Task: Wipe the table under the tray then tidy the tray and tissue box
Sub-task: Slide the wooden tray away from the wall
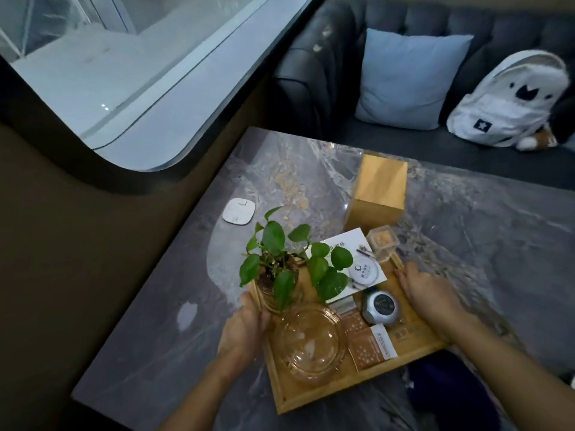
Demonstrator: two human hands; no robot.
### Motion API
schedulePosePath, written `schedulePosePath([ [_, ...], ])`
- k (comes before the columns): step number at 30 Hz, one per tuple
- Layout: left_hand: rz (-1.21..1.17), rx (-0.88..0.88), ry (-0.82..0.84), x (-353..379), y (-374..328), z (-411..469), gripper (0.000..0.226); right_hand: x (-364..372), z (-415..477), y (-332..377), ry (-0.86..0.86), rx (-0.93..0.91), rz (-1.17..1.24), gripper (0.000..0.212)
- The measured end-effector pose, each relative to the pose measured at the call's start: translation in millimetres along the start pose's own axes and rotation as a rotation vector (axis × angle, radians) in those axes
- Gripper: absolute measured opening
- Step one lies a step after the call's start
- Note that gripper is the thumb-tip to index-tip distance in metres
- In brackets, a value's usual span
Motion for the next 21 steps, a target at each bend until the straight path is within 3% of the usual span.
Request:
schedulePosePath([
  [5,0.009,0.015,-0.014,-9.3,2.3,16.0,0.019,2.8,8.4,7.3,0.026,0.049,0.011,0.038],
  [21,-0.058,-0.013,0.021,-12.1,-1.5,29.5,0.018,2.9,11.6,8.7,0.010,0.067,0.089,0.036],
])
Point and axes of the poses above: each hand's wrist, its own z-axis towards the middle knuckle, its own x-axis out of the palm, y = z × x, the point moved 3 cm from there along z, towards the middle knuckle, and after that the axes turned 15 degrees about z, right-handed, at the moved point
